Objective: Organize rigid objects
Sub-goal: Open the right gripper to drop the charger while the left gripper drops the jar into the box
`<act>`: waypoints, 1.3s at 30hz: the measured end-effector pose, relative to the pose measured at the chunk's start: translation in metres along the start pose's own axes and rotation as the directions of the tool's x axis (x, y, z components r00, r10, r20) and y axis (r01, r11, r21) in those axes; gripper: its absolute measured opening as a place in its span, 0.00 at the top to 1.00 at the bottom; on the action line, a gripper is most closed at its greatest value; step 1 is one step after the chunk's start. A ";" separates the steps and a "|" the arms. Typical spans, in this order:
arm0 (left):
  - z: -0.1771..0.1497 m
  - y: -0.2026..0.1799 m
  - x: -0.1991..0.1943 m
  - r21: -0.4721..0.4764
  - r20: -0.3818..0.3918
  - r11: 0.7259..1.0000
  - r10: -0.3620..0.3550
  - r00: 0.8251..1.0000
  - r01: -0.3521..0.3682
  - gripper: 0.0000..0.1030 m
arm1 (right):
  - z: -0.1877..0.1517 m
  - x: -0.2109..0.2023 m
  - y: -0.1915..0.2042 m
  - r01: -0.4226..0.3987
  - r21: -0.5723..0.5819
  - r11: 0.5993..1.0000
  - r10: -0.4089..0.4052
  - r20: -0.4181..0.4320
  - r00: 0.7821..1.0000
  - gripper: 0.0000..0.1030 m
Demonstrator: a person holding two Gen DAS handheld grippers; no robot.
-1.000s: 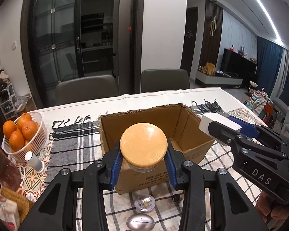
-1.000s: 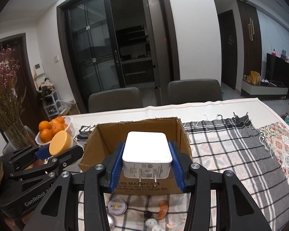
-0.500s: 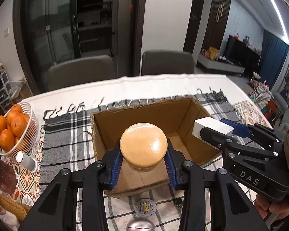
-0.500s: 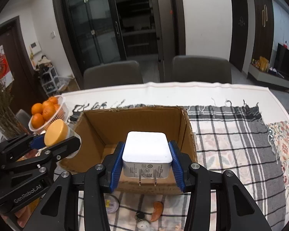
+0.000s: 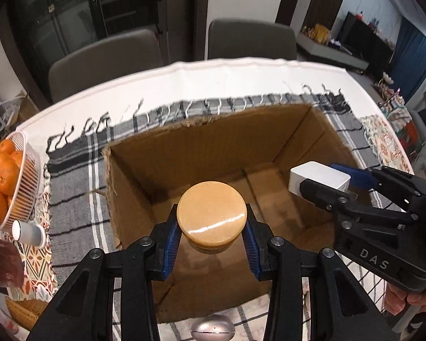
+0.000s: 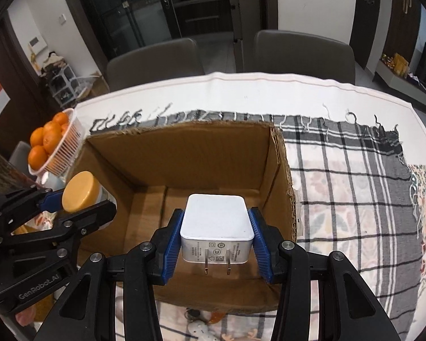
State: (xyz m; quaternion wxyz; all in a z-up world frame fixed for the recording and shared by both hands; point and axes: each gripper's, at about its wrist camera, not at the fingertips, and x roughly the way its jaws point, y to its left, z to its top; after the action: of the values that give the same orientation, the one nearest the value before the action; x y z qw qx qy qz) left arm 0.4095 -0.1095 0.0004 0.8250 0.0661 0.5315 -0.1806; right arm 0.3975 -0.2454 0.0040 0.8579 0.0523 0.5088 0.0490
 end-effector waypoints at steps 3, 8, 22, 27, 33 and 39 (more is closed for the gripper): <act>-0.001 0.002 0.007 -0.006 -0.022 1.000 0.011 1.000 -0.011 0.61 | 0.000 0.008 0.000 0.006 -0.008 1.000 -0.007 -0.030 1.000 0.55; -0.004 0.003 0.015 -0.019 -0.058 1.000 0.010 0.998 -0.011 0.61 | -0.001 0.012 0.003 0.014 -0.035 0.999 -0.016 -0.044 0.999 0.55; -0.016 -0.001 -0.026 -0.016 0.063 0.999 0.042 0.997 -0.041 0.58 | -0.009 -0.015 0.009 0.011 -0.023 1.000 -0.011 0.028 1.000 0.52; -0.030 -0.004 -0.053 -0.018 0.135 0.999 0.037 0.990 -0.035 0.58 | -0.018 -0.049 0.018 0.068 -0.037 0.997 -0.063 0.121 0.991 0.52; -0.053 -0.007 -0.075 -0.033 0.192 0.999 0.034 0.981 -0.028 0.58 | -0.035 -0.077 0.026 0.075 -0.038 0.996 -0.068 0.169 0.983 0.51; -0.079 -0.013 -0.088 -0.087 0.196 0.995 0.058 0.979 -0.041 0.58 | -0.055 -0.093 0.031 0.076 -0.060 0.995 -0.065 0.173 0.983 0.51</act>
State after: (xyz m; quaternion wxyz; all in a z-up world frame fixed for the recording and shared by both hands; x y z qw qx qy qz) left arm 0.3050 -0.0781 0.0469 0.8801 0.0270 0.4517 -0.1438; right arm 0.3035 -0.2253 0.0627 0.9008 0.0096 0.4331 0.0308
